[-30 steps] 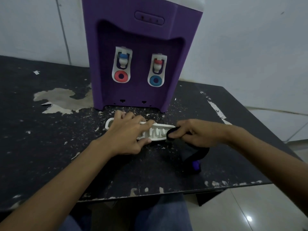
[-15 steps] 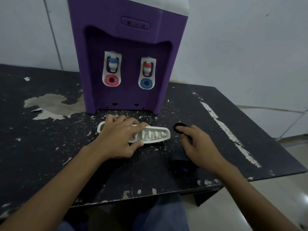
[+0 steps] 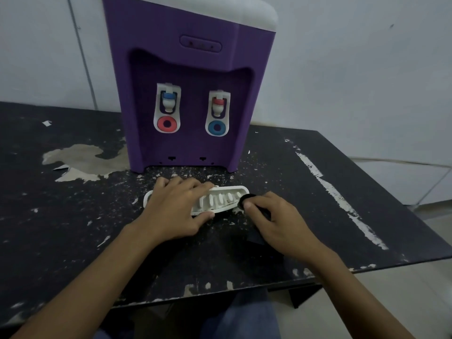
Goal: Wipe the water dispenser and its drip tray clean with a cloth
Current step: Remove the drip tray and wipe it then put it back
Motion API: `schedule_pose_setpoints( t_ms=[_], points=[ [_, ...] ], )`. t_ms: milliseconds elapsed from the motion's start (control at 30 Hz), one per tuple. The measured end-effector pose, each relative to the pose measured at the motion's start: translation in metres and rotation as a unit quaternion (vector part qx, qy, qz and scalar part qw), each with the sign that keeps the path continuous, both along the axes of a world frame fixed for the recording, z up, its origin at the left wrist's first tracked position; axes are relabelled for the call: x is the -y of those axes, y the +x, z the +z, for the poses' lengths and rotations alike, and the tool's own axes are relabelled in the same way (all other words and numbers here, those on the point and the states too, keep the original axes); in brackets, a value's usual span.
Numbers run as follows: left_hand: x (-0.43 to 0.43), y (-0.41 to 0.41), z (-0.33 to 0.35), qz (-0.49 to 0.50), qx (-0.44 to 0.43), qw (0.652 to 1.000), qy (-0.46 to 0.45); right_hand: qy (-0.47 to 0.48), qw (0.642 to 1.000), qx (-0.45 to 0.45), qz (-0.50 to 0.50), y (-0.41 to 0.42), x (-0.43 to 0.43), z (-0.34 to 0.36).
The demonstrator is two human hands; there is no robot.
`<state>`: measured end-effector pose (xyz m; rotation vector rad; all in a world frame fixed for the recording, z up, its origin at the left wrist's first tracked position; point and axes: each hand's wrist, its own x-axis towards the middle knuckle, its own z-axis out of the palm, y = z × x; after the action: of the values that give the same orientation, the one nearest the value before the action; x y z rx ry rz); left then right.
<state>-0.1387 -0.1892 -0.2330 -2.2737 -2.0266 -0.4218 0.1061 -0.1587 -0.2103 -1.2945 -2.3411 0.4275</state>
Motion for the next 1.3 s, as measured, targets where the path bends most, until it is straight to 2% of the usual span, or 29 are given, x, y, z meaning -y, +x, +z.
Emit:
schedule_pose_setpoints(
  t_ms=[100,267,500,767,1000,1133,1200,1300],
  points=[
    [0.002,0.003,0.001,0.017,0.002,1.0,-0.014,-0.037,0.998,-0.054,-0.013,-0.004,-0.001,0.004],
    [0.002,0.002,0.007,0.022,0.017,0.999,-0.024,-0.044,0.992,-0.104,-0.063,-0.013,-0.006,0.005],
    [0.001,0.005,0.012,0.035,0.026,0.999,-0.029,0.016,0.985,-0.095,-0.141,-0.032,-0.003,0.008],
    [0.005,0.003,0.011,0.042,0.04,0.998,-0.026,0.024,0.993,-0.061,-0.097,-0.032,-0.001,0.004],
    [0.005,0.003,0.01,0.042,0.044,0.998,-0.019,0.002,0.993,-0.106,-0.044,-0.027,-0.007,0.0],
    [0.005,0.004,0.008,0.042,0.038,0.998,-0.011,-0.024,0.998,-0.049,-0.036,-0.026,-0.01,0.001],
    [0.005,0.005,0.007,0.042,0.035,0.998,-0.008,-0.003,0.999,-0.022,-0.036,-0.027,-0.012,0.0],
    [0.006,0.004,0.006,0.04,0.031,0.999,-0.006,0.06,0.997,-0.036,-0.032,-0.028,-0.015,-0.004]
  ],
)
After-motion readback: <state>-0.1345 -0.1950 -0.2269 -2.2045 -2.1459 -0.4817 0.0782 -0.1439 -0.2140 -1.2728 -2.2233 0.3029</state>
